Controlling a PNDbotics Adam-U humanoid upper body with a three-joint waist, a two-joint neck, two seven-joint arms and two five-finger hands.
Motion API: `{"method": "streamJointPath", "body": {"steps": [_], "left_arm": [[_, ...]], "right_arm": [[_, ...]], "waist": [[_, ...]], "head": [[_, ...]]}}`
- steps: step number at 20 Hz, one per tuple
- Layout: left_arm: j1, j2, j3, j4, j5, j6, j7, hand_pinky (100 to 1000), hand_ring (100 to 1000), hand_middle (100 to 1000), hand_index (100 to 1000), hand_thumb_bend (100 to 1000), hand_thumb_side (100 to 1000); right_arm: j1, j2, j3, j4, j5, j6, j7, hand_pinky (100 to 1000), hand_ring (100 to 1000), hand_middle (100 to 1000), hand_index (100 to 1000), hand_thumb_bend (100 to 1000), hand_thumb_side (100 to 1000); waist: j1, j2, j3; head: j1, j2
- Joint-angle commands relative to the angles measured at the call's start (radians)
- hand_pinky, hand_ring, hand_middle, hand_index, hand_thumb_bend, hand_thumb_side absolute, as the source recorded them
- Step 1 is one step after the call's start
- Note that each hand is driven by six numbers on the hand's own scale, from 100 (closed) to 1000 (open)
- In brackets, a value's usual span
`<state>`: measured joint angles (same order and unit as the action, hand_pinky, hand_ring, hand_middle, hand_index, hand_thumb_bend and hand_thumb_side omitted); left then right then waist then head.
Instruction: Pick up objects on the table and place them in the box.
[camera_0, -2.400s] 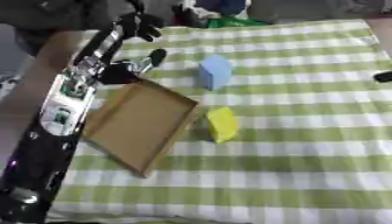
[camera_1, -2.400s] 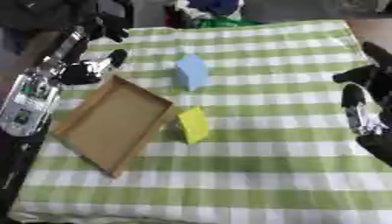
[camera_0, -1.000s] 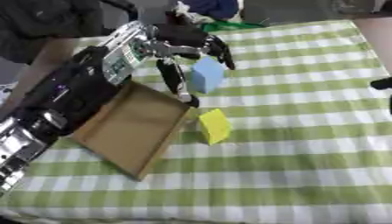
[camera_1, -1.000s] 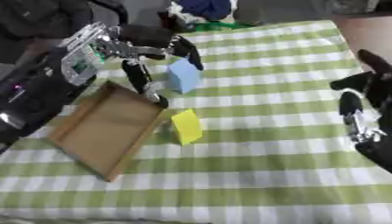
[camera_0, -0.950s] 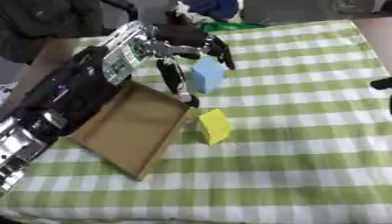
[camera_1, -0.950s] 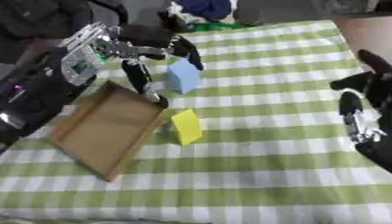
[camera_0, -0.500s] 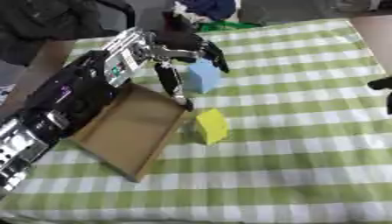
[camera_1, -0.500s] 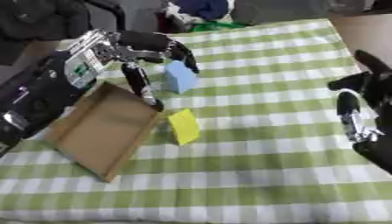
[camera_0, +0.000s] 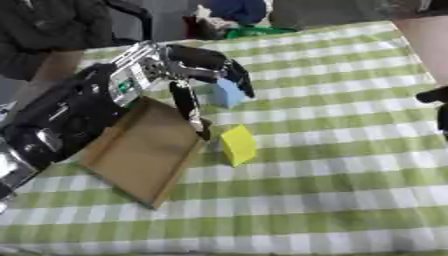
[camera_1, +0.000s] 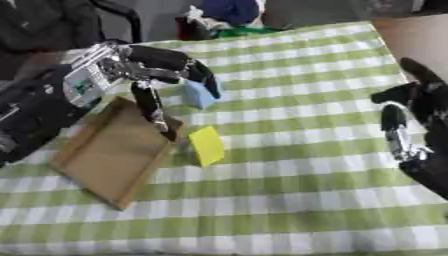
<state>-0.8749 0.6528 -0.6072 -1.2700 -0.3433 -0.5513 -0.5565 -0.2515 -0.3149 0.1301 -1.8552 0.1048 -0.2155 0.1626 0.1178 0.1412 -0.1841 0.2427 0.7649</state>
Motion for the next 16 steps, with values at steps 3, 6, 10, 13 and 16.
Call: {"method": "streamJointPath", "body": {"steps": [3, 6, 10, 13, 16], "left_arm": [[0.012, 0.040, -0.017, -0.038, 0.028, -0.356, -0.350, 801, 791, 745, 859, 726, 194], [0.027, 0.028, -0.027, -0.039, 0.023, -0.356, -0.350, 800, 793, 746, 859, 721, 195], [0.036, 0.007, -0.028, -0.036, 0.010, -0.356, -0.350, 804, 799, 750, 860, 714, 194], [0.034, -0.009, -0.018, -0.041, -0.004, -0.356, -0.350, 810, 803, 754, 861, 704, 192], [0.030, -0.023, -0.013, -0.047, -0.020, -0.356, -0.350, 814, 808, 760, 865, 693, 186]], "right_arm": [[-0.008, -0.018, 0.001, -0.006, 0.006, -0.003, 0.004, 878, 744, 621, 1000, 100, 546], [-0.009, -0.018, 0.001, -0.006, 0.006, -0.003, 0.004, 878, 744, 621, 1000, 100, 547], [-0.011, -0.017, 0.001, -0.006, 0.006, -0.003, 0.005, 878, 744, 621, 1000, 100, 546], [-0.012, -0.016, 0.001, -0.006, 0.005, -0.003, 0.005, 878, 744, 621, 1000, 100, 546], [-0.014, -0.015, 0.002, -0.007, 0.005, -0.004, 0.006, 878, 744, 621, 1000, 100, 546]], "waist": [[-0.002, -0.017, 0.002], [-0.002, -0.015, -0.002], [-0.003, -0.012, -0.008], [-0.005, -0.010, -0.010], [-0.006, -0.008, -0.013]], "head": [[-0.004, 0.005], [-0.004, 0.005], [-0.005, 0.005], [-0.005, 0.005], [-0.004, 0.005]]}}
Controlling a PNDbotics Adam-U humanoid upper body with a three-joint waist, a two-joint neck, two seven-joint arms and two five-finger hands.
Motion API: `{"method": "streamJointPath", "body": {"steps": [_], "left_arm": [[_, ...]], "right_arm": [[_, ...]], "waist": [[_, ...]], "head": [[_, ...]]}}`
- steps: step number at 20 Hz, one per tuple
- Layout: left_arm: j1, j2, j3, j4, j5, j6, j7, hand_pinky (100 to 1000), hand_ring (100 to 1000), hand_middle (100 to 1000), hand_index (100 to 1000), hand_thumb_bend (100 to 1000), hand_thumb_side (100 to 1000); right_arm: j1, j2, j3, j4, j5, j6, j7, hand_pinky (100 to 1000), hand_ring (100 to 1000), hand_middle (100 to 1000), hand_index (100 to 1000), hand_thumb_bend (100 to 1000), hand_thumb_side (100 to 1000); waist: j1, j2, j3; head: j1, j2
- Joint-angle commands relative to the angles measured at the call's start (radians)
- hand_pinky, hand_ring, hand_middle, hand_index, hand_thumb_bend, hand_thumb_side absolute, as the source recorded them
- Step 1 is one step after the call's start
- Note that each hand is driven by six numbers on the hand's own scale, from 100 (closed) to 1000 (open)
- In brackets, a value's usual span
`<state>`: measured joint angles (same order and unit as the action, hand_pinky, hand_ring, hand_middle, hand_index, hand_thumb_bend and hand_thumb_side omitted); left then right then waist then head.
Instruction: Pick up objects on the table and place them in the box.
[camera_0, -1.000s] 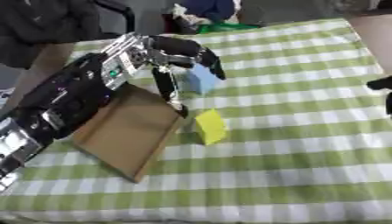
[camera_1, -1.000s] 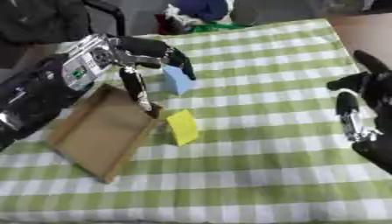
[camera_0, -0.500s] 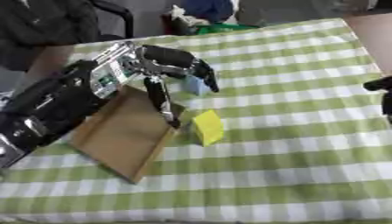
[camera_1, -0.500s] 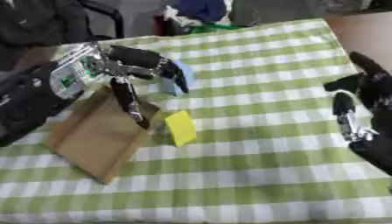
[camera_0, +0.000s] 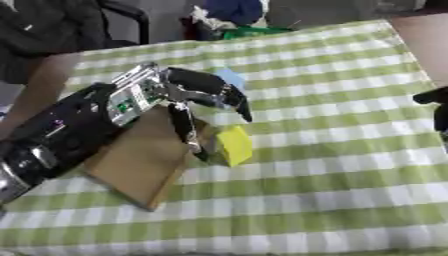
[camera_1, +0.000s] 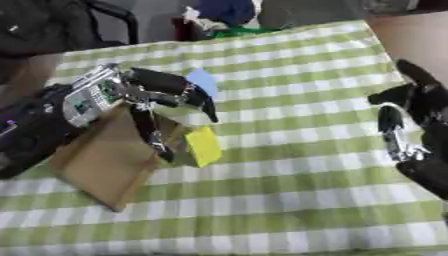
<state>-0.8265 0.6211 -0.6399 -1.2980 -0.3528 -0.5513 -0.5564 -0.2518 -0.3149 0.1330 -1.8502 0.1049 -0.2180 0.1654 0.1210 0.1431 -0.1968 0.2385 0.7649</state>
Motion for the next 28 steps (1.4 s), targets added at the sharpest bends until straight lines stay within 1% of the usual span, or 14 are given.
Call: {"method": "streamJointPath", "body": {"steps": [1, 7, 15, 17, 19, 20, 22, 23, 24, 28], "left_arm": [[-0.019, 0.004, 0.020, -0.018, -0.016, -0.356, -0.351, 814, 809, 761, 865, 690, 184], [-0.012, -0.008, 0.016, -0.003, -0.030, -0.356, -0.351, 811, 809, 758, 865, 660, 160], [0.006, -0.014, 0.016, 0.030, -0.023, -0.356, -0.351, 799, 797, 737, 853, 584, 120], [0.010, -0.017, 0.022, 0.032, -0.021, -0.356, -0.351, 793, 786, 716, 839, 545, 103], [0.012, -0.019, 0.031, 0.032, -0.016, -0.356, -0.351, 778, 763, 679, 812, 481, 100], [0.013, -0.020, 0.036, 0.033, -0.014, -0.356, -0.351, 765, 742, 644, 789, 433, 100], [0.012, -0.021, 0.051, 0.034, -0.008, -0.356, -0.351, 742, 702, 596, 752, 374, 100], [0.011, -0.022, 0.060, 0.036, -0.006, -0.356, -0.351, 723, 663, 555, 711, 324, 100], [0.010, -0.023, 0.069, 0.037, -0.005, -0.356, -0.351, 717, 649, 538, 694, 302, 100], [0.014, -0.021, 0.098, 0.047, -0.009, -0.356, -0.349, 709, 616, 501, 658, 274, 100]], "right_arm": [[-0.015, -0.015, -0.001, -0.012, 0.005, -0.001, 0.004, 878, 744, 621, 1000, 100, 546], [-0.017, -0.014, 0.000, -0.012, 0.005, -0.001, 0.004, 879, 744, 620, 1000, 100, 548], [-0.019, -0.012, 0.000, -0.011, 0.007, -0.001, 0.006, 879, 744, 620, 1000, 100, 552], [-0.020, -0.012, 0.000, -0.010, 0.008, -0.002, 0.006, 879, 744, 620, 1000, 100, 552], [-0.020, -0.012, 0.000, -0.010, 0.009, -0.002, 0.005, 879, 744, 619, 1000, 100, 553], [-0.020, -0.012, 0.000, -0.010, 0.010, -0.002, 0.005, 879, 744, 620, 1000, 100, 553], [-0.020, -0.011, 0.000, -0.010, 0.010, -0.002, 0.005, 879, 744, 620, 1000, 100, 553], [-0.020, -0.011, -0.001, -0.010, 0.011, -0.002, 0.005, 879, 744, 620, 1000, 100, 553], [-0.020, -0.011, -0.001, -0.010, 0.011, -0.002, 0.005, 879, 744, 620, 1000, 100, 553], [-0.019, -0.011, -0.002, -0.009, 0.011, -0.002, 0.004, 879, 744, 620, 1000, 100, 552]], "waist": [[-0.009, -0.009, -0.002], [-0.007, -0.004, -0.009], [-0.002, 0.006, -0.016], [-0.001, 0.009, -0.018], [0.000, 0.013, -0.019], [0.001, 0.014, -0.019], [0.001, 0.015, -0.019], [0.000, 0.015, -0.018], [0.000, 0.015, -0.018], [-0.002, 0.014, -0.016]], "head": [[0.000, 0.005], [0.001, 0.005], [-0.001, 0.005], [-0.002, 0.005], [-0.002, 0.005], [-0.002, 0.005], [-0.003, 0.005], [-0.003, 0.005], [-0.003, 0.005], [-0.006, 0.005]]}}
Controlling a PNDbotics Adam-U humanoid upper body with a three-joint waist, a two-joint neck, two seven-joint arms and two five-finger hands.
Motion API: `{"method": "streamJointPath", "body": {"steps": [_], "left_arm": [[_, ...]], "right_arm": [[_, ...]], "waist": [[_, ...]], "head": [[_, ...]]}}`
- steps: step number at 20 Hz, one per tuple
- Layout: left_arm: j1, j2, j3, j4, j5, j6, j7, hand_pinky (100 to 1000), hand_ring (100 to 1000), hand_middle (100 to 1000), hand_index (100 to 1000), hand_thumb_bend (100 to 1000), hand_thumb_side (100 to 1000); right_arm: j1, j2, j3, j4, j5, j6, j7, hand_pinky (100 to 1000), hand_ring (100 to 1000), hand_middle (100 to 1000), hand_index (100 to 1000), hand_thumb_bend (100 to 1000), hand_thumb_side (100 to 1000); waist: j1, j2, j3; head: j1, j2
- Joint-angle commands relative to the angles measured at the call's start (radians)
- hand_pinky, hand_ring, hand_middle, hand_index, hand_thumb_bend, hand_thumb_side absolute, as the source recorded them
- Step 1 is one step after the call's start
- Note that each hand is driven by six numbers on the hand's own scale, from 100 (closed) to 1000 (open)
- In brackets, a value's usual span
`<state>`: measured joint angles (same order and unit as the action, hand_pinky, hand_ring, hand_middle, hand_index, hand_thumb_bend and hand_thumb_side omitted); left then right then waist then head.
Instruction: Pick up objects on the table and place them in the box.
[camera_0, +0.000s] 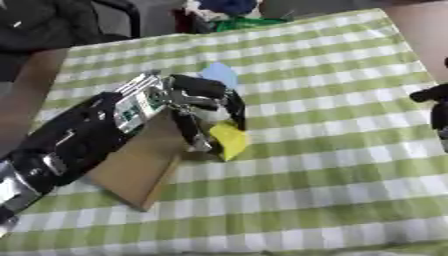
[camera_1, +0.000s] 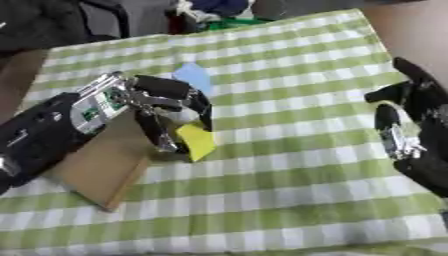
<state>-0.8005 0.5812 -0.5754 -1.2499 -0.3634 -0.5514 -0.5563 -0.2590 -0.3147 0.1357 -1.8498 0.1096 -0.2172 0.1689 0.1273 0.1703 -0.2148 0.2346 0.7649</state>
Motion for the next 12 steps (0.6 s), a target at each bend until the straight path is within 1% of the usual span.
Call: {"method": "streamJointPath", "body": {"steps": [1, 5, 7, 9, 12], "left_arm": [[-0.011, 0.026, 0.046, 0.000, 0.000, -0.356, -0.345, 710, 616, 500, 657, 274, 100], [-0.016, 0.075, 0.091, 0.006, -0.016, -0.356, -0.317, 726, 625, 506, 661, 289, 100], [-0.012, 0.107, 0.104, 0.009, -0.022, -0.356, -0.303, 731, 632, 511, 665, 297, 100], [0.003, 0.141, 0.110, 0.013, -0.025, -0.355, -0.294, 734, 636, 515, 668, 301, 100], [0.047, 0.192, 0.125, 0.012, -0.027, -0.347, -0.283, 735, 639, 519, 671, 311, 100]], "right_arm": [[-0.011, -0.011, -0.006, -0.010, 0.006, -0.003, 0.000, 879, 744, 620, 1000, 100, 552], [-0.008, -0.012, -0.008, -0.009, 0.005, -0.002, -0.002, 879, 744, 620, 1000, 100, 550], [-0.006, -0.013, -0.008, -0.008, 0.005, -0.002, -0.002, 879, 744, 620, 1000, 100, 549], [-0.004, -0.015, -0.009, -0.008, 0.005, -0.002, -0.002, 879, 744, 620, 1000, 100, 548], [0.000, -0.018, -0.010, -0.006, 0.005, -0.002, -0.002, 879, 744, 620, 1000, 100, 548]], "waist": [[-0.009, -0.014, 0.003], [-0.011, -0.021, 0.014], [-0.011, -0.026, 0.021], [-0.011, -0.031, 0.029], [-0.011, -0.036, 0.042]], "head": [[-0.003, 0.005], [-0.004, 0.005], [-0.005, 0.005], [-0.007, 0.005], [-0.011, 0.005]]}}
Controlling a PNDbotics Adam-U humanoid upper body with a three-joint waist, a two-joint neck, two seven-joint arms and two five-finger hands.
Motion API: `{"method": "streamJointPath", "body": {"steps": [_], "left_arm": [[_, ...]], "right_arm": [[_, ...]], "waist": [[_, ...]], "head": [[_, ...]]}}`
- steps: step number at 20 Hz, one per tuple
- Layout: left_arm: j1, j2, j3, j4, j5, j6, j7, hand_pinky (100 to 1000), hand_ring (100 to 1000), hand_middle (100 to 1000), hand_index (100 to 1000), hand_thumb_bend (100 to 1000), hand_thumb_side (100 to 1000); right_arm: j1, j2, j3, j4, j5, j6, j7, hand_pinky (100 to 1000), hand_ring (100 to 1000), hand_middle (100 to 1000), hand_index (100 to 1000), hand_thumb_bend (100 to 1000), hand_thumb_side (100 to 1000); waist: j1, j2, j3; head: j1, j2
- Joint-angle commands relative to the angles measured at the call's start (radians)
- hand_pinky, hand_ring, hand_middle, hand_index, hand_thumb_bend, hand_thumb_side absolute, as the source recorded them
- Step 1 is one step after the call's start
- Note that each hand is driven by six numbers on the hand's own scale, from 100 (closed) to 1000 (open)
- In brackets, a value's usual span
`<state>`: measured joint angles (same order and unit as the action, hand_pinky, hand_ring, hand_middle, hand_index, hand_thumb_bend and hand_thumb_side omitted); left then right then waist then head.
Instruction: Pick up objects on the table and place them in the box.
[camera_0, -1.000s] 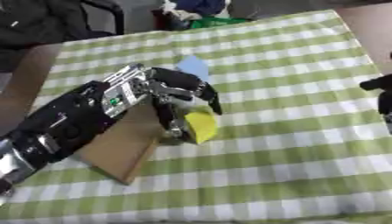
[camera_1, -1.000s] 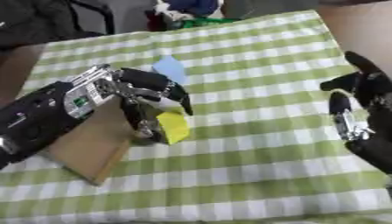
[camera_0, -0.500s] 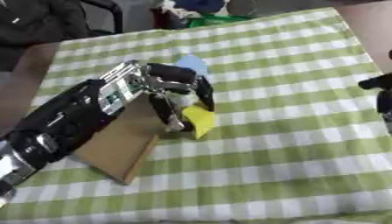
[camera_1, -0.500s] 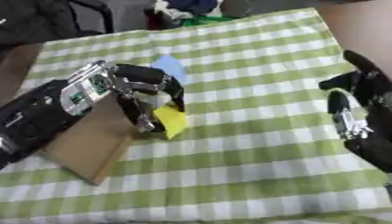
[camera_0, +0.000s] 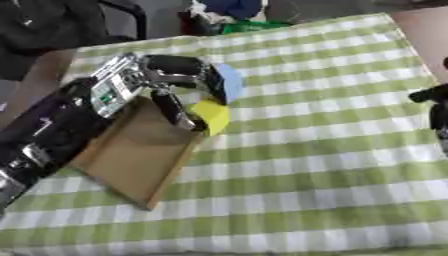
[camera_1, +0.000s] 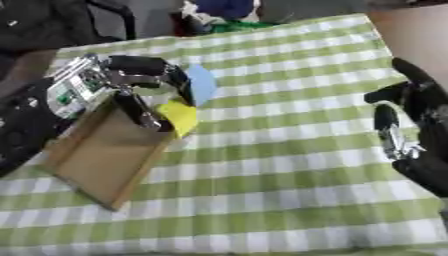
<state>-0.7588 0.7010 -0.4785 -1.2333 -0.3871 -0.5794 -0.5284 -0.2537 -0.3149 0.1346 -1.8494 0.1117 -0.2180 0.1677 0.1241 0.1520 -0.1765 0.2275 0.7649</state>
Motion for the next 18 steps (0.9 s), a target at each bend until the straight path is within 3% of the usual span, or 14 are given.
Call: {"method": "streamJointPath", "body": {"steps": [1, 4, 5, 6, 9, 11, 18], "left_arm": [[0.027, 0.088, 0.034, -0.006, -0.004, -0.313, -0.306, 734, 640, 520, 673, 313, 100], [0.080, 0.117, 0.041, -0.013, -0.004, -0.298, -0.304, 739, 656, 538, 693, 339, 100], [0.094, 0.123, 0.043, -0.015, -0.005, -0.293, -0.307, 750, 689, 587, 734, 444, 100], [0.104, 0.127, 0.046, -0.019, -0.007, -0.289, -0.312, 754, 701, 607, 749, 494, 100], [0.109, 0.138, 0.064, -0.033, -0.013, -0.285, -0.312, 795, 764, 728, 839, 832, 230], [0.097, 0.142, 0.077, -0.042, -0.024, -0.287, -0.302, 813, 782, 758, 860, 909, 263], [-0.021, 0.101, 0.122, -0.044, -0.103, -0.298, -0.232, 831, 782, 755, 854, 865, 254]], "right_arm": [[-0.004, -0.018, -0.009, -0.006, 0.003, -0.002, -0.001, 879, 744, 620, 1000, 100, 548], [-0.003, -0.020, -0.010, -0.005, 0.002, -0.002, -0.001, 879, 744, 620, 1000, 100, 547], [-0.003, -0.020, -0.009, -0.005, 0.001, -0.003, -0.001, 879, 744, 620, 1000, 100, 547], [-0.002, -0.020, -0.009, -0.005, 0.000, -0.003, 0.000, 879, 744, 620, 1000, 100, 547], [-0.001, -0.021, -0.009, -0.005, 0.001, -0.003, 0.000, 879, 744, 620, 1000, 100, 547], [-0.001, -0.021, -0.009, -0.005, 0.001, -0.002, 0.000, 879, 744, 620, 1000, 100, 547], [0.000, -0.020, -0.007, -0.005, 0.001, -0.002, 0.000, 879, 744, 620, 1000, 100, 548]], "waist": [[-0.007, -0.020, 0.008], [-0.008, -0.024, 0.017], [-0.008, -0.025, 0.019], [-0.009, -0.026, 0.020], [-0.009, -0.030, 0.022], [-0.008, -0.031, 0.020], [-0.009, -0.030, 0.012]], "head": [[-0.005, 0.005], [-0.006, 0.005], [-0.006, 0.005], [-0.006, 0.005], [-0.005, 0.005], [-0.005, 0.005], [-0.005, 0.005]]}}
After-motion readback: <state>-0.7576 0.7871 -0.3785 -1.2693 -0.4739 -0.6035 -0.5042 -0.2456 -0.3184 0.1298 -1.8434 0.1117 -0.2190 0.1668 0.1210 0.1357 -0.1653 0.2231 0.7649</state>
